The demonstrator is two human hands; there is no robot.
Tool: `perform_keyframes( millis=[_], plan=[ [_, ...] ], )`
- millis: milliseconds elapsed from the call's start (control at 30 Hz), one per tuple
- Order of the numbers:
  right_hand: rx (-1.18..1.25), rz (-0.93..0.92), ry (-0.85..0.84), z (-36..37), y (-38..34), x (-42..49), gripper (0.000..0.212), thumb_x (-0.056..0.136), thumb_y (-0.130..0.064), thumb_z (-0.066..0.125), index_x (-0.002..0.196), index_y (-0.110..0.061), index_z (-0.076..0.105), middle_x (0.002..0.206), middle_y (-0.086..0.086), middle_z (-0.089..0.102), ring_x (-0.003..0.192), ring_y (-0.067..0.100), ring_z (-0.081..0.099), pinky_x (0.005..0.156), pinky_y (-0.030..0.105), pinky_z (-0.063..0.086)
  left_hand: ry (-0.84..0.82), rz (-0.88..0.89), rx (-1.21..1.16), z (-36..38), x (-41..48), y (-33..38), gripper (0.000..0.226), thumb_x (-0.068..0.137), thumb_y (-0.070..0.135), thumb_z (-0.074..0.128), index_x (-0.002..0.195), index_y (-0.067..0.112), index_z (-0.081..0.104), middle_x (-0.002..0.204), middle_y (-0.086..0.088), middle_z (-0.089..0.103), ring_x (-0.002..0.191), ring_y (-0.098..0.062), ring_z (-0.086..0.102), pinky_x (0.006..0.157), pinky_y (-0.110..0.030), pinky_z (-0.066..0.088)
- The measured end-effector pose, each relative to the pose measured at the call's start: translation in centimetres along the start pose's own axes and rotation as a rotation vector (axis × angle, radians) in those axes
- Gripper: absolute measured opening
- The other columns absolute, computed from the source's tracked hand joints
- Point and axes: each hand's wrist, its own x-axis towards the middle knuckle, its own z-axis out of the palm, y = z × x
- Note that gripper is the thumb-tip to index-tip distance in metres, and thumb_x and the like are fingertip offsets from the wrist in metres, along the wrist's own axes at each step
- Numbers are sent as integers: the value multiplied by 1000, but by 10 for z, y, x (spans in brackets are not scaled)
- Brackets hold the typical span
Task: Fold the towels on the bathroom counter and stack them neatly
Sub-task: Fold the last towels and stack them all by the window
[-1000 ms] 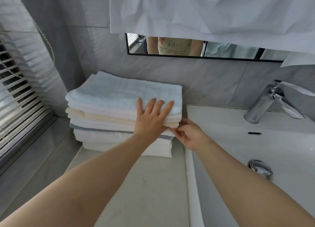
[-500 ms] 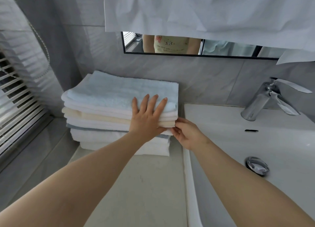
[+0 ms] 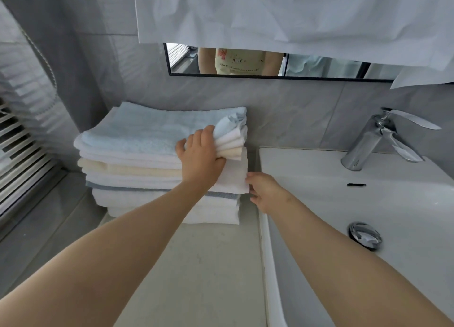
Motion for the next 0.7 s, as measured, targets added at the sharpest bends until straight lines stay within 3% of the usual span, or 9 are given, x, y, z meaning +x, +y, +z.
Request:
perform_keyframes(
  millis=[67, 133, 200, 267, 367, 433, 500, 600, 700],
  plan=[
    [46, 1, -31, 1, 3, 2, 48, 93, 5, 39, 137, -12, 43, 135, 10, 48, 124, 26, 46, 94, 31, 39, 46, 37, -25, 2, -2, -1, 53, 74, 11, 63, 125, 7, 49, 111, -10, 56, 104, -32, 52, 99, -50, 29],
    [155, -28, -24, -2, 5, 3, 51, 90, 13, 35, 133, -13, 46, 126, 10, 50, 114, 26, 50, 82, 30, 46, 123, 122, -15, 8, -7, -4, 55, 64, 6, 68, 116, 9, 51, 98, -11, 59, 92, -35, 57, 90, -54, 37],
    [172, -49, -28, -2, 5, 3, 46, 88, 14, 36, 118, -15, 55, 119, 9, 50, 106, 24, 50, 72, 26, 46, 168, 187, -7, 12, -11, -6, 60, 57, 4, 70, 111, 14, 44, 91, -8, 60, 85, -33, 59, 85, -54, 42],
    [140, -45, -51, -1, 3, 1, 38, 88, 12, 37, 95, -17, 60, 120, 9, 51, 108, 25, 50, 72, 25, 45, 202, 209, -15, 13, -12, -5, 60, 57, 4, 67, 110, 15, 41, 90, -8, 60, 84, -32, 59, 85, -54, 43],
    [27, -73, 13, 7, -4, 2, 28, 91, 1, 41, 92, -17, 63, 120, 9, 55, 112, 28, 52, 78, 30, 47, 278, 203, -37, 13, -12, -2, 54, 59, 6, 61, 109, 16, 42, 90, -7, 60, 88, -25, 54, 86, -54, 44],
    [-75, -152, 151, 14, -10, 6, 23, 92, -12, 43, 98, -19, 64, 115, 5, 60, 108, 28, 54, 89, 35, 47, 269, 241, 1, 16, -15, -3, 58, 56, 5, 68, 108, 16, 44, 89, -5, 61, 89, -20, 51, 88, -54, 44],
    [-79, -183, 208, 15, -16, 6, 25, 94, -24, 40, 86, -19, 63, 112, 9, 65, 102, 29, 58, 88, 38, 49, 216, 292, 88, 20, -18, -6, 67, 50, 8, 77, 108, 17, 45, 89, -2, 62, 86, -22, 58, 93, -54, 42],
    [348, -8, -116, 7, -20, 2, 54, 96, -54, 33, 102, -11, 65, 105, 14, 68, 94, 27, 64, 76, 36, 52, 187, 336, 125, 24, -20, -11, 71, 47, 15, 79, 110, 19, 46, 96, -1, 63, 96, -22, 56, 98, -54, 37],
    [384, 18, -350, 5, -30, 1, 77, 82, -76, 36, 116, -13, 65, 113, 15, 68, 104, 32, 64, 87, 44, 52, 207, 351, -34, 18, -29, -17, 59, 61, 31, 63, 118, 21, 47, 117, -3, 59, 116, -22, 42, 103, -49, 29]
  ],
)
